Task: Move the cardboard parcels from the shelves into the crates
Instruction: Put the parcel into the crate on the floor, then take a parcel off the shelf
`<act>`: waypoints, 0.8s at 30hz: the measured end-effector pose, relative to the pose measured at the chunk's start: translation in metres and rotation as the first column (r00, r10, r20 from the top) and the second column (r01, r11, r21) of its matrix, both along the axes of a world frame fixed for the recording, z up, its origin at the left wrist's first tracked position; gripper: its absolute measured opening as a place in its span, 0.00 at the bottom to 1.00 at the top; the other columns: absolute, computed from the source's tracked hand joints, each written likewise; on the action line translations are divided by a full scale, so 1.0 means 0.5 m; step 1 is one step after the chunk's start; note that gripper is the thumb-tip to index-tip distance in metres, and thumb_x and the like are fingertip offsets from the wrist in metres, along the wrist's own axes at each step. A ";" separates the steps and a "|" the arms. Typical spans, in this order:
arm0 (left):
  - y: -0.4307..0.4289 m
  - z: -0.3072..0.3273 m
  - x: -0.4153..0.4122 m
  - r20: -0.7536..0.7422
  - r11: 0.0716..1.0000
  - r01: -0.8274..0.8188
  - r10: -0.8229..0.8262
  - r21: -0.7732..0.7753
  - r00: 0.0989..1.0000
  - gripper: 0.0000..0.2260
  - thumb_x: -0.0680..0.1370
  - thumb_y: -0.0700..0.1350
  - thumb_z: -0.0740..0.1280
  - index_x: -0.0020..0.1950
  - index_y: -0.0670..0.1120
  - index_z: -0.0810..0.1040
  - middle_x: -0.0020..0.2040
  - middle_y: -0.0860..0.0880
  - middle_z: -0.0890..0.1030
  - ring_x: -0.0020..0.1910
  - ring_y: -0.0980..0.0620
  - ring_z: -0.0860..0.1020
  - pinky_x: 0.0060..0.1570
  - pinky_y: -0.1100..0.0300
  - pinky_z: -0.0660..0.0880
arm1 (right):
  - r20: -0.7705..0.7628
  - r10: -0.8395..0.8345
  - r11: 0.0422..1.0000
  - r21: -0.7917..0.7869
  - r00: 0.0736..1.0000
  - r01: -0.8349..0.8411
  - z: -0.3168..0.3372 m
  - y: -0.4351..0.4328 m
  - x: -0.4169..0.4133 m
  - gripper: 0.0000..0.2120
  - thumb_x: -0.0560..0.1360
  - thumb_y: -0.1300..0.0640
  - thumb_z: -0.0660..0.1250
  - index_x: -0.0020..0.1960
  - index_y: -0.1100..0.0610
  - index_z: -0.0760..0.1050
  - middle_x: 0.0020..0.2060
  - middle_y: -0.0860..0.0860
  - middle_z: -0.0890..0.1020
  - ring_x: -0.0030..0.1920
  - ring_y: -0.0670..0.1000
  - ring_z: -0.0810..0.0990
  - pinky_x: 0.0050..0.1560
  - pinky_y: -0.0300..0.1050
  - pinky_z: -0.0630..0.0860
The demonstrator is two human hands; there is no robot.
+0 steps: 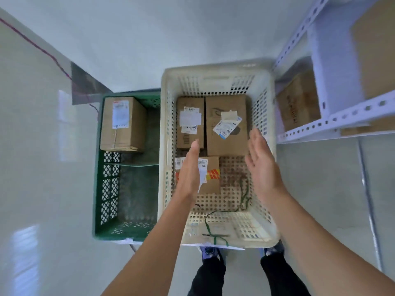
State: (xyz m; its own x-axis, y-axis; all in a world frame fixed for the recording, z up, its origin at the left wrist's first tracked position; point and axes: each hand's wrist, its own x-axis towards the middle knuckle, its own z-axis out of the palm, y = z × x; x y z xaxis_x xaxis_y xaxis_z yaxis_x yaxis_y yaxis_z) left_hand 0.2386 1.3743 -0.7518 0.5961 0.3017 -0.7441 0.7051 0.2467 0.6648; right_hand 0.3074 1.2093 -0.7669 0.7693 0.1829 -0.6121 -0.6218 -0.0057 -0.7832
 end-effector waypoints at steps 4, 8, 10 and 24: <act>-0.036 0.230 0.058 0.130 0.998 0.061 -0.056 -0.033 0.990 0.20 0.85 0.71 0.54 0.74 0.74 0.74 0.75 0.69 0.75 0.76 0.70 0.69 0.74 0.50 0.66 | 0.084 -0.043 0.998 0.052 0.995 0.039 0.211 -0.022 0.025 0.31 0.83 0.35 0.54 0.84 0.41 0.59 0.81 0.34 0.64 0.80 0.36 0.62 0.82 0.47 0.58; -0.094 0.440 0.067 0.224 0.990 0.141 -0.136 -0.005 0.965 0.29 0.79 0.77 0.52 0.79 0.73 0.69 0.81 0.65 0.70 0.81 0.59 0.67 0.82 0.41 0.61 | 0.142 -0.089 0.988 0.136 0.986 0.070 0.402 -0.065 0.021 0.26 0.83 0.33 0.57 0.79 0.35 0.64 0.77 0.30 0.69 0.78 0.34 0.65 0.83 0.49 0.59; -0.131 0.524 0.055 0.252 0.989 0.147 -0.144 0.006 0.957 0.39 0.73 0.80 0.52 0.83 0.70 0.64 0.84 0.63 0.64 0.83 0.55 0.63 0.84 0.40 0.57 | 0.168 -0.083 0.983 0.176 0.982 0.053 0.490 -0.092 0.012 0.24 0.81 0.33 0.57 0.77 0.32 0.65 0.74 0.27 0.71 0.77 0.33 0.66 0.82 0.49 0.59; -0.576 0.927 0.008 0.477 0.986 0.133 -0.165 0.102 0.863 0.25 0.78 0.75 0.61 0.71 0.67 0.73 0.75 0.63 0.74 0.66 0.71 0.75 0.71 0.55 0.70 | 0.408 -0.072 0.976 0.217 0.910 -0.020 0.913 -0.540 -0.036 0.34 0.74 0.26 0.65 0.77 0.35 0.66 0.78 0.31 0.68 0.78 0.34 0.65 0.74 0.37 0.64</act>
State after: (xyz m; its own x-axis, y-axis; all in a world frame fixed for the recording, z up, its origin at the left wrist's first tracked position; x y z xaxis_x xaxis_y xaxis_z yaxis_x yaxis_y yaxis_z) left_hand 0.2426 1.0861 -0.2883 0.9169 0.2170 -0.3351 0.3180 0.1105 0.9416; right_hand 0.2892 0.9392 -0.3103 0.9496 0.2494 -0.1897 -0.2422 0.2001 -0.9494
